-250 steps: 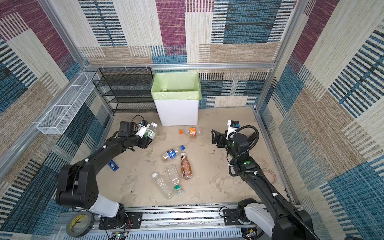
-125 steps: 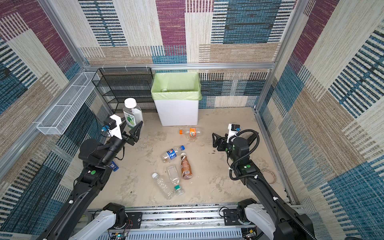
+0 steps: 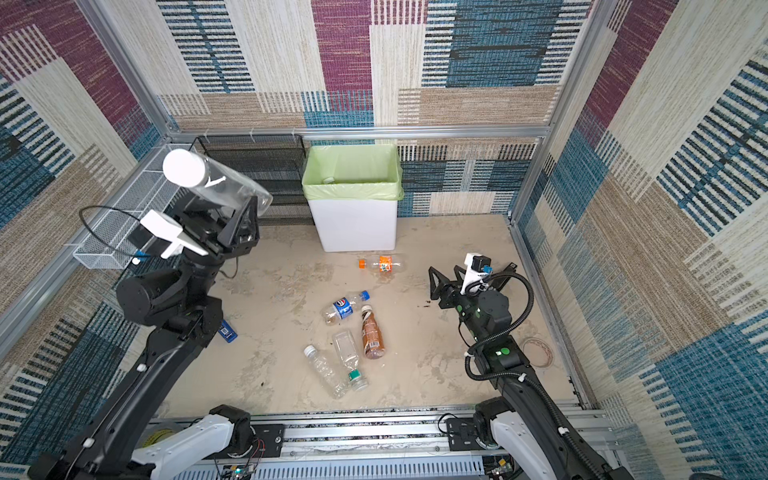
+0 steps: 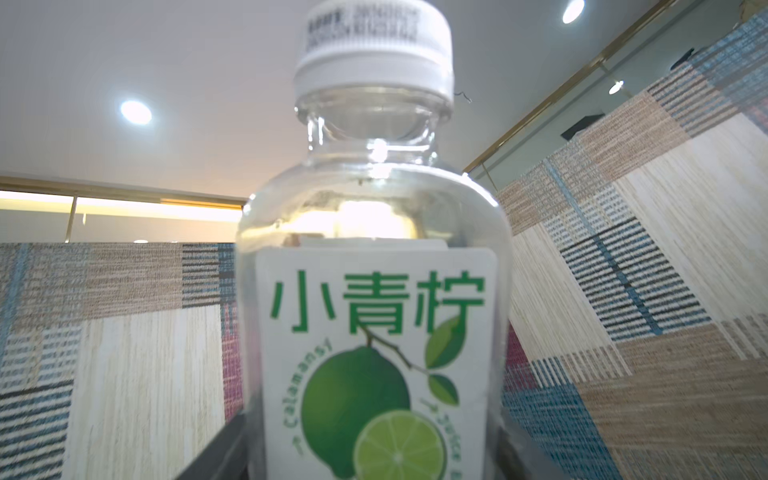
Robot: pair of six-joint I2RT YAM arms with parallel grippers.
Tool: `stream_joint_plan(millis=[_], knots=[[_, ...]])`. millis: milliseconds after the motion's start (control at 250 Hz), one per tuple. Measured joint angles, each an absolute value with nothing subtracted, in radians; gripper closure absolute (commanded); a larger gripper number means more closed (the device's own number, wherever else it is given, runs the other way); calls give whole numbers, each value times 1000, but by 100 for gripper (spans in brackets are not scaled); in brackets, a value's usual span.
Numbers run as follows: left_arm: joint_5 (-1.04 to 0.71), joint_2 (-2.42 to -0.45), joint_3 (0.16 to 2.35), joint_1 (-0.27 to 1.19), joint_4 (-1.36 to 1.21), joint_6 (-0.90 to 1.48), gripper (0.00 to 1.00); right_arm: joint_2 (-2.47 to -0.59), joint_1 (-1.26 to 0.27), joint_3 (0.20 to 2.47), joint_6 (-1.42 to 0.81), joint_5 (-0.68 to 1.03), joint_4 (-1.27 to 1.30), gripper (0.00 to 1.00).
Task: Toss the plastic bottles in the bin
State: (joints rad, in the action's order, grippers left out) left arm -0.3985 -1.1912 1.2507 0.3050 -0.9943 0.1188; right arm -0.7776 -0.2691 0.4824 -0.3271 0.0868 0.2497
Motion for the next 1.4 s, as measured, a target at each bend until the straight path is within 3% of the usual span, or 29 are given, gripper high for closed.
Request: stream_joint_plan(millis=[96, 280, 396, 564, 812, 924, 1028, 1236, 1400], knots=[[-399, -1470, 1614, 279, -804, 178, 24, -798, -281, 484, -323, 96, 263, 17], [-417, -2039, 2416, 214, -61, 303, 22, -811, -312, 491, -309, 105, 271, 17], [-447, -2147, 2574, 204, 208, 346, 2, -785, -318, 490, -302, 105, 270, 17], [-459, -1985, 2351, 227, 249, 341, 1, -774, -319, 489, -290, 105, 266, 17], [-450, -1803, 2190, 224, 183, 287, 0, -843, -325, 490, -299, 123, 271, 18], [-436, -1708, 2038, 224, 181, 257, 0, -889, -338, 539, -299, 130, 238, 14], [-418, -1615, 1883, 211, 178, 226, 2, -942, -346, 602, -294, 119, 164, 8], [-393, -1458, 1482, 143, 188, 226, 3, -1082, -351, 719, -274, 120, -83, 6], [-390, -1295, 1243, 137, 223, 259, 3, -1076, -362, 742, -279, 131, -299, 6]])
